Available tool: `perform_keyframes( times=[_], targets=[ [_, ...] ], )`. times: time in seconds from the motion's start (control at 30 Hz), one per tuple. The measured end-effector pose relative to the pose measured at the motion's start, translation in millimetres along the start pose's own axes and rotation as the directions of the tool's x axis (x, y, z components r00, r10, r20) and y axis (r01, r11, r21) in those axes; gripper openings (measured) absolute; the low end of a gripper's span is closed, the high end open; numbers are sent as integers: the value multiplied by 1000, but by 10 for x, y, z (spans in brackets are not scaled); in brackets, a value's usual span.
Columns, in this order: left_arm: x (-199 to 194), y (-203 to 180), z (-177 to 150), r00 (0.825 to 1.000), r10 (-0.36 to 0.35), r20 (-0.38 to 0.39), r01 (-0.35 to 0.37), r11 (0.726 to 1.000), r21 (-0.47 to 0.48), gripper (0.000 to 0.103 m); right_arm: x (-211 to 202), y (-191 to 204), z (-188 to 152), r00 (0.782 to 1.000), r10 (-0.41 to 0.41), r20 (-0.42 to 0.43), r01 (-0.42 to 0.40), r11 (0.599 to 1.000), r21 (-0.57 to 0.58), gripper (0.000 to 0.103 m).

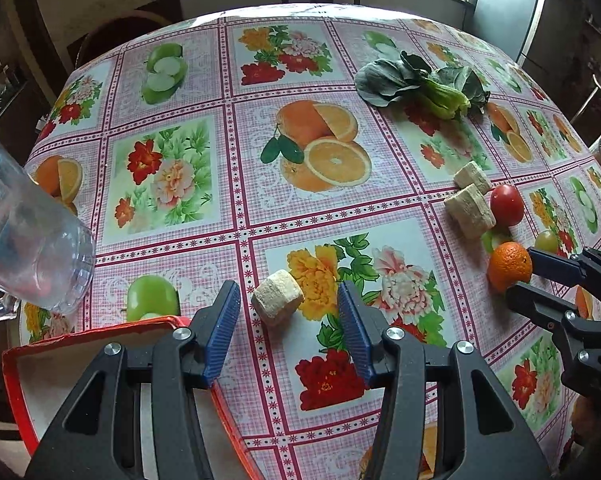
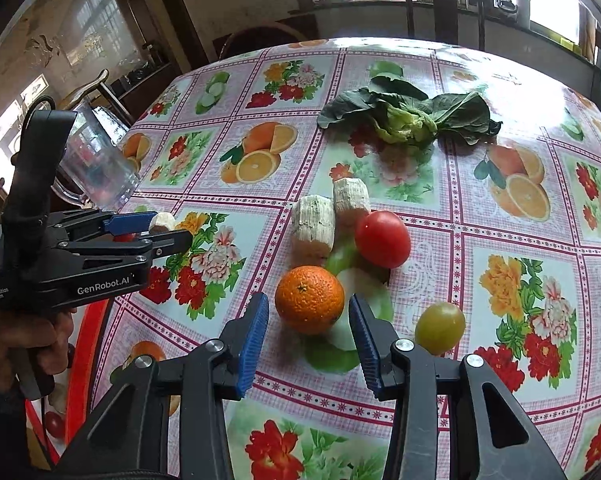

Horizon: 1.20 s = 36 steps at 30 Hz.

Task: Organize fruits
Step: 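Grasp a beige cylinder with the left tool while the right tool grasps an orange, then carry the beige cylinder and the orange over the red-rimmed tray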

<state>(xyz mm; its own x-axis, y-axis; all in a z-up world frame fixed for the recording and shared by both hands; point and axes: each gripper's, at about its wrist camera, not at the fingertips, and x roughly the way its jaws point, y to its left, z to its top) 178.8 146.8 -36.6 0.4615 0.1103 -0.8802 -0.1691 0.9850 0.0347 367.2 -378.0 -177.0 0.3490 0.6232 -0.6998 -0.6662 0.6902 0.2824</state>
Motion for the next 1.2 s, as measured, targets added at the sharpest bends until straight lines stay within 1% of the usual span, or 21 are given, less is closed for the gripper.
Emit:
perform_keyframes(
  times=[0.07, 0.1, 0.13, 0.17, 0.2, 0.27, 0.37, 0.57, 0.7, 0.8, 0.87, 1.03, 1.2],
  targets=[
    [-4, -13, -1, 1000, -2, 20, 2, 1000, 10, 49, 62, 6, 4, 1000, 3, -8, -3, 1000, -7, 41],
    [-4, -10, 0, 1000, -21, 20, 21, 1000, 8, 40, 58, 13, 1, 1000, -1, 7, 1, 1000, -13, 36],
    [-9, 3, 5, 999, -45, 24, 45, 999, -1, 31, 56, 21, -4, 1000, -5, 10, 6, 1000, -19, 36],
    [-15, 7, 5, 999, -38, 24, 38, 999, -1, 28, 52, 22, -10, 1000, -3, 10, 3, 1000, -20, 36],
    [-26, 6, 0, 999, -37, 24, 37, 999, 0, 21, 39, 22, -22, 1000, 3, 10, -3, 1000, -19, 36],
    [-61, 7, -26, 998, -63, 26, 64, 998, -13, 21, -13, 31, -55, 1000, 5, 17, -5, 1000, -21, 36],
    [-161, -26, -110, 996, -80, 46, 81, 996, -21, 21, -145, 44, -130, 1000, 18, 26, -18, 1000, -20, 36],
    [-494, -146, -329, 984, -139, 109, 144, 989, -39, 21, -459, 102, -345, 998, 43, 45, -42, 999, -23, 36],
    [-721, -272, -513, 980, -133, 146, 138, 990, -24, 21, -645, 158, -503, 997, 62, 55, -60, 998, -27, 36],
    [-855, -320, -656, 974, -158, 161, 165, 986, -31, 21, -764, 214, -605, 995, 73, 65, -71, 997, -33, 36],
    [-932, -335, -742, 972, -167, 167, 175, 984, -36, 21, -838, 245, -664, 994, 81, 70, -79, 996, -34, 36],
    [-1120, -354, -974, 968, -165, 190, 178, 983, -53, 21, -998, 344, -815, 991, 102, 90, -100, 995, -32, 36],
    [-1248, -303, -1187, 964, -161, 210, 182, 979, -88, 21, -1066, 424, -933, 987, 129, 96, -128, 992, -25, 36]
  ],
)
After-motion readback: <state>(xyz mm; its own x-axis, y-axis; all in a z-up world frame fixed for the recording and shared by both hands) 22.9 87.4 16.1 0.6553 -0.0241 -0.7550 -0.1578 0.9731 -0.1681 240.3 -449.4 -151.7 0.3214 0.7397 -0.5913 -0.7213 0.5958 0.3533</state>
